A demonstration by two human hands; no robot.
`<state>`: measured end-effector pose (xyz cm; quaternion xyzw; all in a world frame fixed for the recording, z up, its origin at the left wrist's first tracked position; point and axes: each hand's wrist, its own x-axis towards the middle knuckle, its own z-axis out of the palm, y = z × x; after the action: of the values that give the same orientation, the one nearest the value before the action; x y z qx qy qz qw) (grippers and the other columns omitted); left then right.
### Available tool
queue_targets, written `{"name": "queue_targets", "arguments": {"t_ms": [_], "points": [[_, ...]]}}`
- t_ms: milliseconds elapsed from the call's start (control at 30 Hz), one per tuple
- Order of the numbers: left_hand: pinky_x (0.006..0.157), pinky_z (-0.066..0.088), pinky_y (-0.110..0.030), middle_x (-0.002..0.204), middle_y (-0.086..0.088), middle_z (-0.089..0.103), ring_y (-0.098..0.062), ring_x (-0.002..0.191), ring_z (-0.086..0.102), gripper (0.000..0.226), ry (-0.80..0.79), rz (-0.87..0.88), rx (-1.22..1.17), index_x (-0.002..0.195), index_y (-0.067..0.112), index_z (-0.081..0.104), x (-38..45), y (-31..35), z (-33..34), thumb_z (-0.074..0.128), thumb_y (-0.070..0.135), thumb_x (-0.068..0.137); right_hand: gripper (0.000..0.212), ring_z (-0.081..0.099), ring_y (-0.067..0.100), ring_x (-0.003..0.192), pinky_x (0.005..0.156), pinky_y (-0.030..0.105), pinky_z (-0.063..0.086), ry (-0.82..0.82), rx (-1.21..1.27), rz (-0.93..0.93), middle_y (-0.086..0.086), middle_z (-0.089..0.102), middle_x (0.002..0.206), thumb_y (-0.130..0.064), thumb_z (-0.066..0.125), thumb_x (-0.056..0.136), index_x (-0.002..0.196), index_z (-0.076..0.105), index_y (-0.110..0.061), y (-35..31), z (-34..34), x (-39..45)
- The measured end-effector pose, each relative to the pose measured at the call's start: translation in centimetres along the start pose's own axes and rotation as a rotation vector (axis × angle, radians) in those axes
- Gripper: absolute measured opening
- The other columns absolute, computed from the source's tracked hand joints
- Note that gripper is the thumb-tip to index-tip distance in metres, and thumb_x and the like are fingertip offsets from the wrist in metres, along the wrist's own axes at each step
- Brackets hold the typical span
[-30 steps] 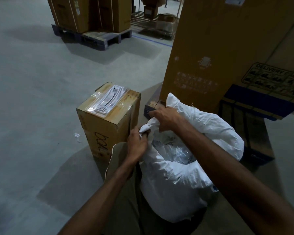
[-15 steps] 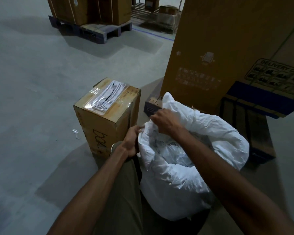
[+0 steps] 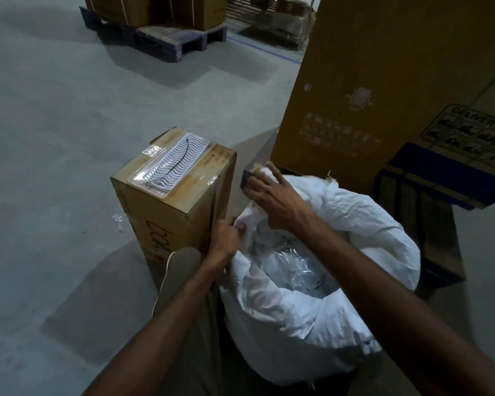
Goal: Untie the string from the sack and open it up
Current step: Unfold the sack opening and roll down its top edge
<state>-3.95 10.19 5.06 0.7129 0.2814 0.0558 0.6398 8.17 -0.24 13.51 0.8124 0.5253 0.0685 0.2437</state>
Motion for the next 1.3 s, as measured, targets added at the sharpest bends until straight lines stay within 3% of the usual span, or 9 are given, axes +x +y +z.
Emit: {"name": "queue_targets", "arguments": {"t_ms": [100, 167, 267, 533, 667, 867, 1033, 1167, 1300], "points": [[0.059, 0.047, -0.029, 0.073, -0.014, 0.067, -0.022, 0.065, 0.059, 0.030, -0.004, -0.413, -0.424, 0.075, 0.005, 0.064, 0.1, -0.1, -0.2, 0.048, 0.019, 0.097, 0.098, 0.028, 0.034, 0.149, 0.126, 0.056, -0.004, -0.015, -0.037, 0.099, 0.012, 0.042, 0.154, -0.034, 0.088, 0.061, 0.147, 0.044, -0.020, 0.8, 1.8, -0.5], [0.062, 0.049, -0.029, 0.075, -0.012, 0.068, -0.023, 0.067, 0.062, 0.027, -0.035, -0.444, -0.471, 0.075, 0.006, 0.063, 0.1, 0.2, -0.4, 0.048, 0.021, 0.091, 0.075, 0.049, 0.031, 0.135, 0.126, 0.054, 0.015, -0.015, 0.118, 0.146, 0.010, 0.060, 0.135, -0.026, 0.089, 0.059, 0.128, 0.060, -0.017, 1.3, 2.8, -0.8], [0.076, 0.054, -0.034, 0.097, -0.014, 0.069, -0.026, 0.083, 0.065, 0.025, -0.054, -0.363, -0.403, 0.084, 0.008, 0.067, 0.3, 0.4, -0.3, 0.051, 0.027, 0.088, 0.041, 0.066, 0.030, 0.102, 0.083, 0.035, 0.051, -0.084, 0.411, 0.215, 0.010, 0.068, 0.109, -0.012, 0.083, 0.067, 0.106, 0.069, -0.013, 1.7, 2.8, -1.0], [0.109, 0.040, -0.044, 0.138, -0.009, 0.047, -0.025, 0.125, 0.045, 0.086, 0.265, 0.684, 0.894, 0.149, 0.020, 0.034, -0.5, 0.1, 1.2, 0.065, 0.059, 0.079, 0.063, 0.065, 0.029, 0.097, 0.071, 0.034, 0.047, -0.136, 0.399, 0.329, 0.010, 0.065, 0.115, -0.020, 0.084, 0.074, 0.128, 0.051, -0.018, 1.9, 2.6, -1.6], [0.106, 0.044, -0.044, 0.137, -0.012, 0.057, -0.028, 0.120, 0.057, 0.071, 0.031, 0.568, 1.028, 0.148, 0.015, 0.035, 1.8, 2.8, 4.4, 0.063, 0.046, 0.091, 0.058, 0.065, 0.026, 0.102, 0.082, 0.038, 0.053, -0.224, 0.333, 0.398, 0.009, 0.064, 0.118, -0.021, 0.085, 0.077, 0.127, 0.057, -0.016, 2.4, 1.7, -1.4], [0.091, 0.055, -0.048, 0.114, -0.003, 0.071, -0.026, 0.095, 0.067, 0.076, -0.429, 0.273, 0.646, 0.120, 0.027, 0.063, 5.2, 1.4, 3.1, 0.040, 0.087, 0.080, 0.082, 0.040, 0.028, 0.134, 0.113, 0.046, 0.037, -0.211, 0.243, 0.229, 0.007, 0.043, 0.146, -0.037, 0.092, 0.062, 0.136, 0.058, -0.028, 3.4, 3.6, -3.2], [0.111, 0.041, -0.037, 0.144, -0.003, 0.058, -0.025, 0.130, 0.056, 0.060, -0.653, -0.144, 0.070, 0.142, 0.017, 0.055, 5.0, 2.3, 0.3, 0.053, 0.057, 0.097, 0.099, 0.057, 0.026, 0.124, 0.115, 0.044, 0.039, -0.090, 0.428, 0.218, 0.006, 0.061, 0.138, -0.037, 0.095, 0.055, 0.140, 0.048, -0.020, 1.1, 6.3, -3.6], [0.109, 0.032, -0.030, 0.152, 0.004, 0.043, -0.020, 0.140, 0.042, 0.064, -0.674, -0.122, 0.089, 0.153, 0.018, 0.042, 4.8, 2.7, 0.3, 0.046, 0.056, 0.102, 0.059, 0.066, 0.026, 0.101, 0.085, 0.034, 0.051, -0.098, 0.453, 0.336, 0.005, 0.071, 0.114, -0.023, 0.087, 0.070, 0.122, 0.058, -0.020, 0.8, 6.0, -2.7], [0.117, 0.030, -0.055, 0.157, -0.007, 0.033, -0.031, 0.141, 0.034, 0.078, -0.309, 0.251, 0.662, 0.153, 0.034, 0.027, 4.4, -0.2, 2.0, 0.051, 0.073, 0.090, 0.034, 0.066, 0.023, 0.091, 0.075, 0.031, 0.046, -0.265, 0.332, 0.353, 0.008, 0.070, 0.104, -0.021, 0.079, 0.081, 0.111, 0.065, -0.015, 2.2, 5.6, -2.0]]}}
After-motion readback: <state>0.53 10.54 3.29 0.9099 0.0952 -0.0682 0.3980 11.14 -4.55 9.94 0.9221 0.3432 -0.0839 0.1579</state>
